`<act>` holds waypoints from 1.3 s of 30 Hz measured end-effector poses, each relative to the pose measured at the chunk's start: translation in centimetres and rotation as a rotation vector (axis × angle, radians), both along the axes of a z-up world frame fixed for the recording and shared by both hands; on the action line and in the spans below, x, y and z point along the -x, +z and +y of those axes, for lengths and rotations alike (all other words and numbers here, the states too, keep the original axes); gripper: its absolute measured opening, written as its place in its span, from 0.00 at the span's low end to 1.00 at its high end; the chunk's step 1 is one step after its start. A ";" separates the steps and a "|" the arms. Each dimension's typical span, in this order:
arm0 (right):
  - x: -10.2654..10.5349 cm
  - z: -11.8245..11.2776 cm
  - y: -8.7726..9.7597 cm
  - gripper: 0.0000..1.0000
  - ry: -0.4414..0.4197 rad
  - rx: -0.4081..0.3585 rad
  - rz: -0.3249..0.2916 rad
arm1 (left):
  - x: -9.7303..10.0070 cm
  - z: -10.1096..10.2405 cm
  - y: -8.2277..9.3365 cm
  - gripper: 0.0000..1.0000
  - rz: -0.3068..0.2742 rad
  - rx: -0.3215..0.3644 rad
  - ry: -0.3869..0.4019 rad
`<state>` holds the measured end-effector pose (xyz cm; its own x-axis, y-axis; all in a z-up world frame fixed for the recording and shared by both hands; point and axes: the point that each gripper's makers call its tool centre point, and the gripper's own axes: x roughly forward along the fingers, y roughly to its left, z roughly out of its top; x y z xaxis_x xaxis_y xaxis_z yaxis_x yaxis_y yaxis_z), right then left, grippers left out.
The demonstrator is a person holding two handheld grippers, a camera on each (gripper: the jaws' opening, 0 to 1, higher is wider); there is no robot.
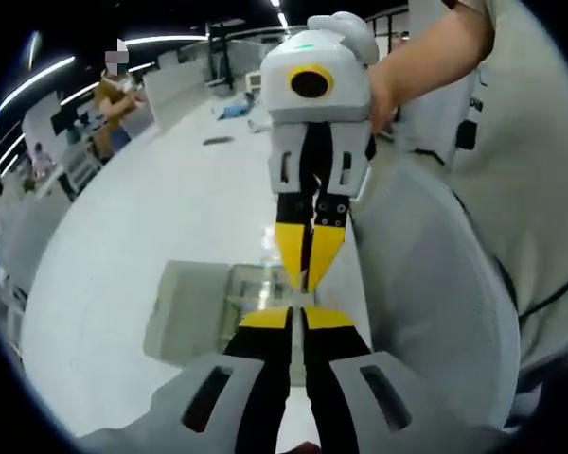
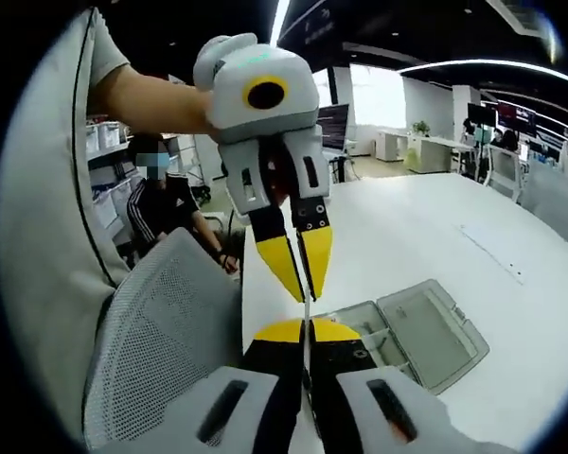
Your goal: Insert the divider into the dual guide fixture by aligning both edges with the guide slots and pushing it downward to the bottom, including one-sided entry, uneven engagement, binding, and posture correction.
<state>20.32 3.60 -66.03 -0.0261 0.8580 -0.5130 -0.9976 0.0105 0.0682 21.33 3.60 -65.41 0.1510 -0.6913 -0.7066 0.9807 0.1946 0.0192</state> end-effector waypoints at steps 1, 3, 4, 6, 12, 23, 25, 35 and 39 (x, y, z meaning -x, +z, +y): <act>0.1 0.0 0.0 0.00 0.006 0.001 -0.003 | 0.1 0.0 -0.1 0.01 0.008 0.000 -0.002; 0.2 0.0 0.0 0.00 0.014 0.003 -0.007 | 0.2 -0.1 -0.2 0.01 0.023 -0.002 -0.007; 0.2 0.0 -0.1 0.00 0.020 0.005 -0.012 | 0.3 -0.1 -0.2 0.01 0.025 -0.004 -0.010; 0.3 0.0 -0.1 0.00 0.028 0.008 -0.021 | 0.4 -0.1 -0.2 0.00 0.036 -0.008 -0.010; 0.4 -0.1 -0.1 0.00 0.039 0.005 -0.027 | 0.6 -0.2 -0.2 0.00 0.075 -0.009 0.005; 0.6 -0.1 -0.6 0.00 0.009 -0.011 0.042 | 1.1 -0.2 -0.6 0.00 0.206 -0.042 0.044; 0.6 -0.1 -0.6 0.00 -0.002 -0.011 0.058 | 0.9 -0.2 -0.6 0.00 0.217 -0.050 0.043; 0.6 -0.1 -0.9 0.00 -0.010 0.002 0.077 | 1.1 0.0 -0.8 0.00 0.297 -0.078 0.053; 0.7 -0.1 -1.0 0.00 -0.009 0.002 0.079 | 1.1 0.0 -0.9 0.00 0.296 -0.088 0.049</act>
<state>19.65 3.50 -66.98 -0.0589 0.8575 -0.5111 -0.9890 0.0195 0.1466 20.21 3.63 -66.28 -0.0381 -0.6224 -0.7818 0.9357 0.2523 -0.2465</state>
